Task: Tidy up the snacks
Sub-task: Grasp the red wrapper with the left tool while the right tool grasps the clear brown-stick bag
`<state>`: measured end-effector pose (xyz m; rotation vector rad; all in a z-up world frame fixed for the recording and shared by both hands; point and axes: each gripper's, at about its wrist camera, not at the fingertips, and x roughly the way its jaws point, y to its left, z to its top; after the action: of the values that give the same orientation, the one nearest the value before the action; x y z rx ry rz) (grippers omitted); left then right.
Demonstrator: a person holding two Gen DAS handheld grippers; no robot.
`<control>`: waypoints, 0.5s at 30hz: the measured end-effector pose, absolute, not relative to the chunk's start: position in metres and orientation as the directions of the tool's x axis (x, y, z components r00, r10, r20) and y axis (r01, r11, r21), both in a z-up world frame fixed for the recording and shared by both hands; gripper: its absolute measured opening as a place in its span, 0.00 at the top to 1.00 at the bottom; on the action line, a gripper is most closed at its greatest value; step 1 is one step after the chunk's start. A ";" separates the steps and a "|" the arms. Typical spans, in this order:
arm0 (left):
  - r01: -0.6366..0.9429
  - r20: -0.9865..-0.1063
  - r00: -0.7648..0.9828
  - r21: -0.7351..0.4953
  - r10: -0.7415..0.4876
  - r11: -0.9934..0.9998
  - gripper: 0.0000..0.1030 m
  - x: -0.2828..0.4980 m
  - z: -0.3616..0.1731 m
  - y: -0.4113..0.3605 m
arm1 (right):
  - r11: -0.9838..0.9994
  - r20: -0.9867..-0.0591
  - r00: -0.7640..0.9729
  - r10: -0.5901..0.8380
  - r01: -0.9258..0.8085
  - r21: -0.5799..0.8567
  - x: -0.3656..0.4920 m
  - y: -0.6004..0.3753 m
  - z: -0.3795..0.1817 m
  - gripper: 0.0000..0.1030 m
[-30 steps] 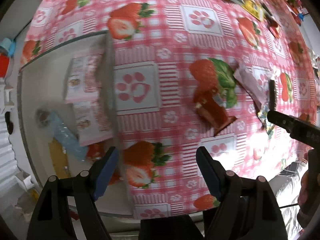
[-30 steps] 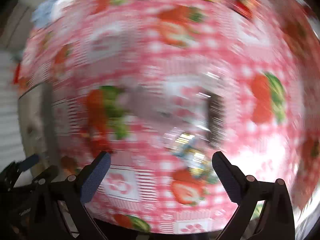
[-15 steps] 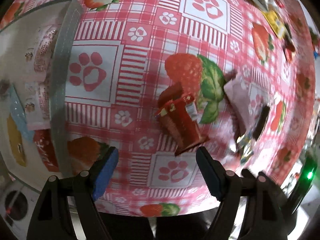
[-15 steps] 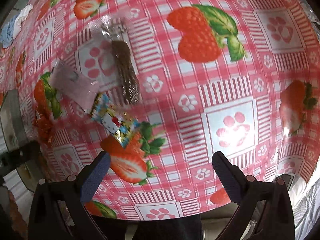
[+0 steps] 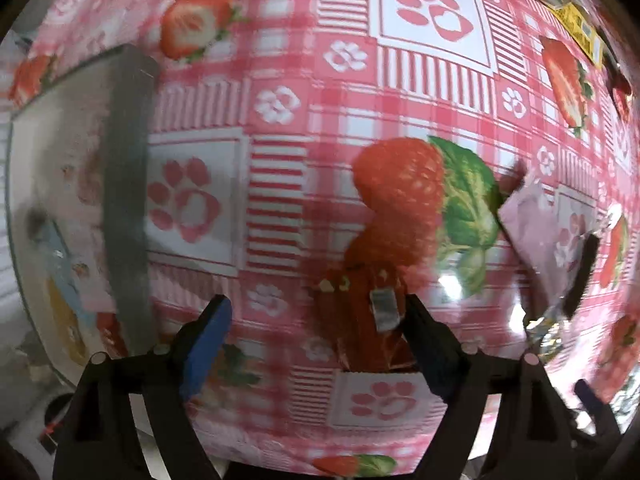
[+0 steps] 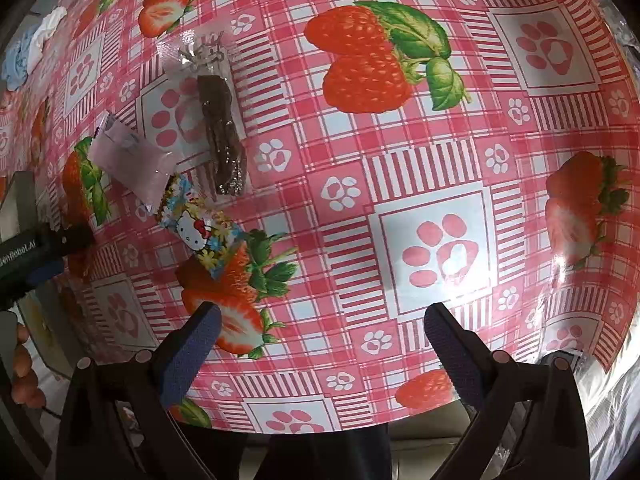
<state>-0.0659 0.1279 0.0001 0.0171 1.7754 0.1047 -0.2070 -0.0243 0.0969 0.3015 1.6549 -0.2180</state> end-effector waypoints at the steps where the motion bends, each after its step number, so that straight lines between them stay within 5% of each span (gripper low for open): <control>1: -0.041 -0.977 -0.204 0.080 0.070 0.996 0.14 -0.064 0.000 0.129 | 0.945 -0.994 -0.089 0.069 0.324 0.037 -0.208 -0.026 0.097 0.01; 15: -0.048 -0.970 -0.241 0.003 -0.009 0.999 0.00 -0.057 -0.029 0.148 | 0.955 -0.998 -0.051 0.024 0.296 0.008 -0.169 -0.050 0.102 0.01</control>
<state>-0.0568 0.1483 -0.0293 -0.0412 1.8140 0.0366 -0.1694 -0.0497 0.1015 0.2503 1.6119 -0.2251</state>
